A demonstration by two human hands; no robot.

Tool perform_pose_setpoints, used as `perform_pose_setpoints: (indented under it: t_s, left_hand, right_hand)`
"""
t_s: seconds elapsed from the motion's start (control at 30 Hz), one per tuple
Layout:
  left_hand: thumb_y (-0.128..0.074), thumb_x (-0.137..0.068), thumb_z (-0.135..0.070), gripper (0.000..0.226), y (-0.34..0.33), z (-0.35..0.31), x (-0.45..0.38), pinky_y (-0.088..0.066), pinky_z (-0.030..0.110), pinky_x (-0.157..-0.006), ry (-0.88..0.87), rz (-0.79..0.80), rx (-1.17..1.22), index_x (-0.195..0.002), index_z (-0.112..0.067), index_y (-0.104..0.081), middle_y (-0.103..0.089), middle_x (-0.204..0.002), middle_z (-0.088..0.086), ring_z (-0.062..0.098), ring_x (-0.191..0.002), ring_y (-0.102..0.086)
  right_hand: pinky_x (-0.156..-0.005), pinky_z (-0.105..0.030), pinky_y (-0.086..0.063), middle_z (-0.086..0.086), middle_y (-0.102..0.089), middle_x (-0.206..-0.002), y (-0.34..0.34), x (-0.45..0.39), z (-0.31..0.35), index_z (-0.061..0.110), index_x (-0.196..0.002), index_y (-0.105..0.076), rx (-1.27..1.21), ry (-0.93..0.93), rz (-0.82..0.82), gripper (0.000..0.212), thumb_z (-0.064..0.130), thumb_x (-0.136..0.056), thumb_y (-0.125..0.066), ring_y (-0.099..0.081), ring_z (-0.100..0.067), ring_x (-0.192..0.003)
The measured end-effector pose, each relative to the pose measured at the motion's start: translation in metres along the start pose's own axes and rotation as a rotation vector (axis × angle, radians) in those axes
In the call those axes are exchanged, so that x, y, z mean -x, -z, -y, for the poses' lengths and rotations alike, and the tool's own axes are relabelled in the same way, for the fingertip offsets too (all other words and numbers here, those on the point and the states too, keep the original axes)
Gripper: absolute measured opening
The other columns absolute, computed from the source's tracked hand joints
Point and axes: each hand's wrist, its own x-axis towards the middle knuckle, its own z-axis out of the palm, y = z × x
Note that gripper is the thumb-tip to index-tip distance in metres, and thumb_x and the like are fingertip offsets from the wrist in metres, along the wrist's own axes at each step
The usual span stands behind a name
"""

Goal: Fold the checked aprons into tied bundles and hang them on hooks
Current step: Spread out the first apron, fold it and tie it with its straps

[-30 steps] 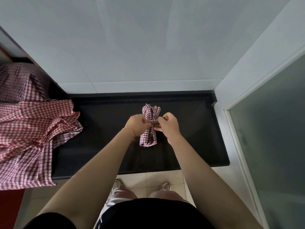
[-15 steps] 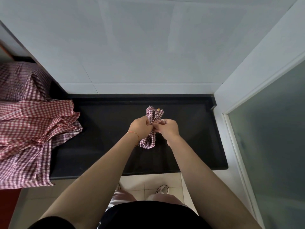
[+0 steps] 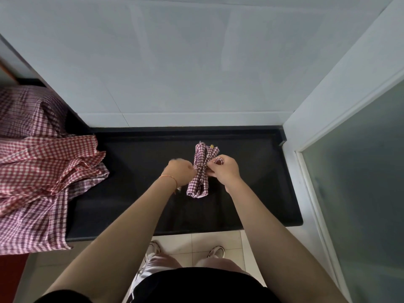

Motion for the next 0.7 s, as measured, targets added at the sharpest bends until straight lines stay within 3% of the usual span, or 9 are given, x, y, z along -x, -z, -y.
perform_pose_setpoints:
  t_s: [0.03,0.1,0.2,0.27,0.37,0.43,0.53,0.6,0.7]
  left_hand:
    - [-0.042,-0.099,-0.034,0.040,0.005,-0.005,0.002,-0.047,0.041,-0.094,-0.034,-0.060,-0.153,-0.071,-0.015,-0.062,-0.060,-0.086,0.005,0.024,-0.095,-0.056]
    - [-0.039,-0.100,-0.031,0.044,0.012,-0.012,0.002,-0.045,0.041,-0.093,-0.037,-0.109,-0.178,-0.064,-0.014,-0.058,-0.055,-0.077,0.004,0.024,-0.092,-0.054]
    - [-0.046,-0.101,-0.019,0.033,0.012,-0.009,-0.008,-0.054,0.039,-0.085,0.063,0.062,0.164,-0.089,0.001,-0.070,-0.068,-0.089,0.015,0.027,-0.084,-0.064]
    - [-0.048,-0.100,-0.008,0.026,0.010,-0.006,-0.007,-0.055,0.036,-0.073,0.204,0.188,0.508,-0.084,0.004,-0.064,-0.065,-0.079,0.015,0.023,-0.066,-0.060]
    - [-0.043,-0.097,-0.004,0.021,0.007,-0.001,-0.001,-0.042,0.026,-0.049,0.264,0.216,0.678,-0.080,-0.004,-0.055,-0.051,-0.065,0.007,0.015,-0.049,-0.043]
    - [-0.045,-0.095,-0.009,0.017,0.006,0.001,0.003,-0.027,0.022,-0.041,0.289,0.202,0.735,-0.078,-0.009,-0.050,-0.039,-0.060,0.002,0.012,-0.046,-0.030]
    - [-0.047,-0.094,-0.014,0.024,0.006,0.003,0.003,-0.021,0.023,-0.042,0.256,0.165,0.811,-0.070,-0.013,-0.047,-0.034,-0.057,0.000,0.012,-0.045,-0.025]
    - [-0.055,-0.095,-0.020,0.027,0.003,0.002,0.001,-0.032,0.026,-0.046,0.168,0.018,0.759,-0.070,-0.010,-0.053,-0.042,-0.060,0.002,0.013,-0.049,-0.035]
    - [-0.065,-0.092,-0.024,0.023,-0.001,-0.001,0.004,-0.050,0.029,-0.066,0.008,-0.152,0.755,-0.078,-0.008,-0.071,-0.064,-0.073,0.004,0.012,-0.068,-0.056]
  right_hand:
    - [-0.081,-0.037,-0.062,-0.010,-0.071,-0.094,0.000,0.000,0.003,0.008,-0.086,-0.066,0.052,0.029,0.010,0.008,0.007,-0.094,-0.065,-0.072,-0.019,-0.087]
    - [-0.082,-0.037,-0.061,-0.007,-0.070,-0.094,-0.001,-0.002,0.006,0.011,-0.087,-0.066,0.201,0.089,0.008,0.007,0.010,-0.094,-0.065,-0.071,-0.018,-0.086]
    - [-0.085,-0.042,-0.059,-0.004,-0.069,-0.090,-0.003,-0.004,0.008,0.012,-0.088,-0.067,0.391,0.174,0.027,0.007,0.015,-0.093,-0.066,-0.069,-0.019,-0.087]
    - [-0.085,-0.044,-0.058,-0.003,-0.069,-0.089,-0.002,-0.003,0.009,0.012,-0.086,-0.067,0.420,0.191,0.044,0.008,0.016,-0.093,-0.065,-0.069,-0.020,-0.087]
    - [-0.085,-0.043,-0.058,-0.002,-0.069,-0.088,0.000,-0.002,0.010,0.013,-0.086,-0.067,0.438,0.204,0.049,0.010,0.017,-0.094,-0.064,-0.069,-0.018,-0.086]
    - [-0.087,-0.041,-0.058,-0.001,-0.068,-0.090,0.001,-0.003,0.010,0.015,-0.088,-0.067,0.454,0.200,0.049,0.009,0.018,-0.095,-0.063,-0.068,-0.017,-0.087]
    - [-0.086,-0.040,-0.059,-0.001,-0.068,-0.091,0.003,-0.003,0.010,0.014,-0.090,-0.066,0.455,0.203,0.042,0.008,0.018,-0.096,-0.063,-0.068,-0.017,-0.086]
    - [-0.085,-0.039,-0.059,-0.003,-0.068,-0.092,0.003,-0.003,0.008,0.011,-0.091,-0.067,0.453,0.198,0.047,0.009,0.016,-0.096,-0.062,-0.068,-0.017,-0.086]
    - [-0.082,-0.040,-0.061,-0.005,-0.070,-0.093,0.002,-0.002,0.008,0.009,-0.091,-0.069,0.405,0.170,0.107,0.010,0.015,-0.096,-0.063,-0.070,-0.018,-0.086]
